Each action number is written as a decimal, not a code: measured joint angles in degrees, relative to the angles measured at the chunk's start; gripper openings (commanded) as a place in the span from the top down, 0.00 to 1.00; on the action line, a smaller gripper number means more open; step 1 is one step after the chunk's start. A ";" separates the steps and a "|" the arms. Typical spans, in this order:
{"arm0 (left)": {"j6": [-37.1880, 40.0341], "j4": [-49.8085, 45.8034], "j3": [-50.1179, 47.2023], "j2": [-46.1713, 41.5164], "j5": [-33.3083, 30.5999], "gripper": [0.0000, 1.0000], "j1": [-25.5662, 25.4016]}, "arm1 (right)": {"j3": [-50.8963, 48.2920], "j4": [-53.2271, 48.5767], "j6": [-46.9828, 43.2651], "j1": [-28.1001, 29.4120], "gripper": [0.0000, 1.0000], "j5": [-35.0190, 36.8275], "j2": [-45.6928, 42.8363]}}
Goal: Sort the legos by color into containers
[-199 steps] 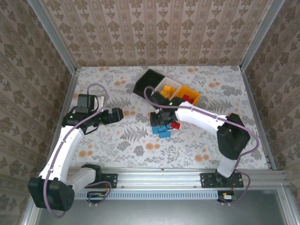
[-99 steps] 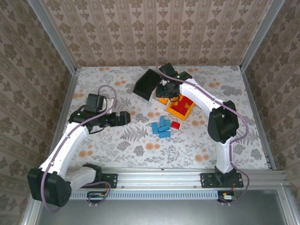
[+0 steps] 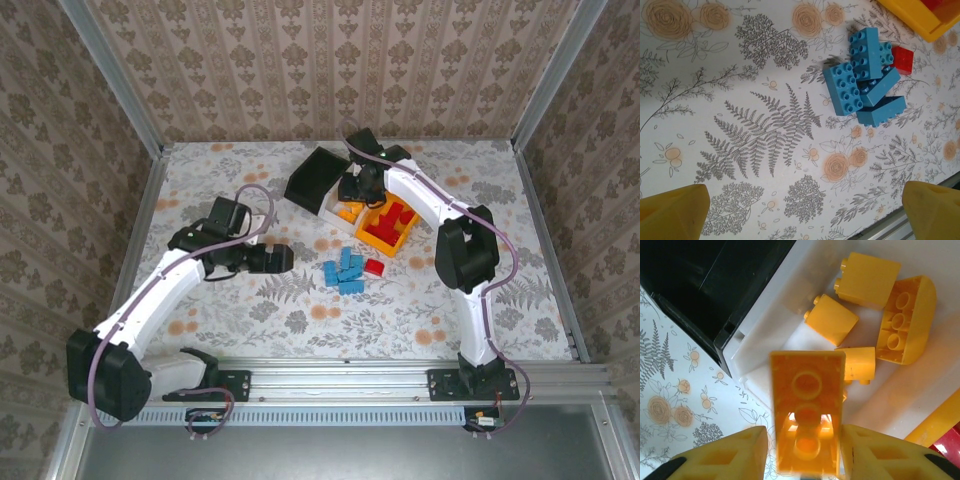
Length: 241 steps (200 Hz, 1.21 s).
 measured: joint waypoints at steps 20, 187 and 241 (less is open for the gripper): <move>0.11 0.20 0.98 0.59 0.00 0.00 0.00 | 0.44 -0.11 -0.22 -0.42 0.37 -0.37 0.35; -2.36 2.14 31.01 25.83 6.40 0.00 0.61 | 9.68 -12.59 -0.02 -4.96 0.23 -10.47 -9.35; -5.44 -0.72 36.33 30.69 3.52 0.00 -1.68 | -8.52 -11.23 -6.27 -5.01 0.19 -14.71 -20.63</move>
